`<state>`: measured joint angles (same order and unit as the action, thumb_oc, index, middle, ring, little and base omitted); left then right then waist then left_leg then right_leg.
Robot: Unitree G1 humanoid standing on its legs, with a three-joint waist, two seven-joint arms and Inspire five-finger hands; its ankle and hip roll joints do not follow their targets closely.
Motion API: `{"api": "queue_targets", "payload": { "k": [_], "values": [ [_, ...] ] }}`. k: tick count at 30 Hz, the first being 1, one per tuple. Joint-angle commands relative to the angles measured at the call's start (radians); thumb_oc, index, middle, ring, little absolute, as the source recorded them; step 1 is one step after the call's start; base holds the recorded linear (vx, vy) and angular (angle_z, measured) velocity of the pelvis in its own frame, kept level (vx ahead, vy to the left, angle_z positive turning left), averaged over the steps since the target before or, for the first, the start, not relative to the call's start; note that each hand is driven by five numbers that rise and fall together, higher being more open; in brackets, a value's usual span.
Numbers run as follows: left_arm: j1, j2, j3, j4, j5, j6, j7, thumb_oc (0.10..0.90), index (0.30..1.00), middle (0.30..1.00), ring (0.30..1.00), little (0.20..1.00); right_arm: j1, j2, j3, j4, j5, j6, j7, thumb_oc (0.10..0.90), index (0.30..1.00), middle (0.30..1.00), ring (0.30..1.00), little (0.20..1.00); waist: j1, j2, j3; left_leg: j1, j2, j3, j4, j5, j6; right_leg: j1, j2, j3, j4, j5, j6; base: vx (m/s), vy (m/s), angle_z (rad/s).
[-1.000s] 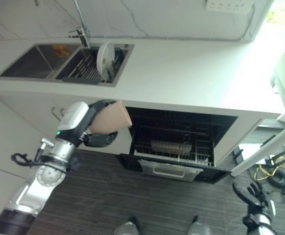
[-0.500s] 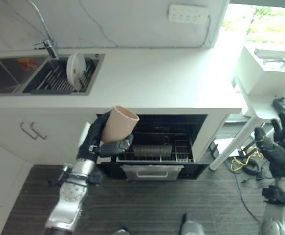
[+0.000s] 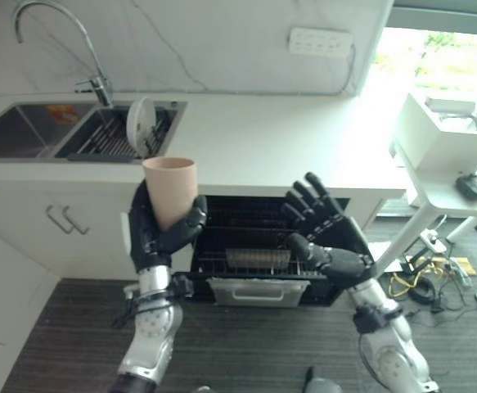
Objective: Place the dishes in the dishwasher.
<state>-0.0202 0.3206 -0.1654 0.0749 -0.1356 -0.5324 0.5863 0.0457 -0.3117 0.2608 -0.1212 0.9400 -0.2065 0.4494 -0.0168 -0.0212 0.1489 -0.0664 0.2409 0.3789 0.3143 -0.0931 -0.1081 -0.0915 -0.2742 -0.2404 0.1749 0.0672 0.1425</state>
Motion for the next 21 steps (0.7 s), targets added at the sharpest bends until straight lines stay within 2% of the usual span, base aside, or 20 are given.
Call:
{"api": "queue_targets", "payload": {
  "k": [1,4,10,17,21],
  "values": [
    [-0.168,0.025,-0.022,-0.055,0.290,-0.149,0.205,0.400,0.300,0.300,0.300,0.300,-0.142,0.011,-0.040,-0.078,-0.050,-0.088,-0.040,0.800,0.900,0.900,0.900,0.900,0.027,0.006,-0.011,0.037,-0.028,-0.121,-0.014,-0.072,0.016,0.062,0.002,-0.078,0.125,-0.216,0.015,0.00,-0.024,0.21],
    [-0.199,0.030,-0.062,-0.049,0.424,-0.108,0.309,0.400,0.300,0.300,0.300,0.300,-0.218,0.017,0.022,-0.067,-0.063,-0.064,-0.097,0.800,0.900,0.900,0.900,0.900,0.052,0.005,-0.005,0.043,-0.029,-0.133,-0.014,-0.075,0.011,0.082,0.001,-0.091,0.125,-0.223,0.013,0.01,-0.024,0.16],
    [-0.227,0.034,-0.093,-0.010,0.528,-0.061,0.364,0.400,0.300,0.300,0.300,0.300,-0.315,0.046,0.074,-0.032,-0.038,-0.031,-0.178,0.800,0.900,0.900,0.900,0.900,0.087,0.007,-0.015,0.029,-0.030,-0.151,-0.014,-0.068,0.009,0.088,-0.004,-0.114,0.125,-0.223,0.007,0.01,-0.017,0.10],
    [-0.242,0.039,-0.146,0.060,0.595,-0.095,0.373,0.400,0.300,0.300,0.300,0.300,-0.410,0.093,0.123,0.002,-0.017,0.000,-0.228,0.800,0.900,0.900,0.900,0.900,0.125,0.011,-0.013,0.019,-0.035,-0.172,-0.014,-0.066,0.007,0.103,-0.012,-0.138,0.125,-0.225,0.006,0.00,-0.017,0.10],
    [-0.248,0.041,-0.175,0.090,0.647,-0.098,0.388,0.400,0.300,0.300,0.300,0.300,-0.452,0.106,0.143,0.008,0.017,0.040,-0.253,0.800,0.900,0.900,0.900,0.900,0.140,0.011,-0.019,0.009,-0.039,-0.181,-0.014,-0.064,0.007,0.103,-0.019,-0.146,0.125,-0.223,0.009,0.01,-0.004,0.10]
  ]
}}
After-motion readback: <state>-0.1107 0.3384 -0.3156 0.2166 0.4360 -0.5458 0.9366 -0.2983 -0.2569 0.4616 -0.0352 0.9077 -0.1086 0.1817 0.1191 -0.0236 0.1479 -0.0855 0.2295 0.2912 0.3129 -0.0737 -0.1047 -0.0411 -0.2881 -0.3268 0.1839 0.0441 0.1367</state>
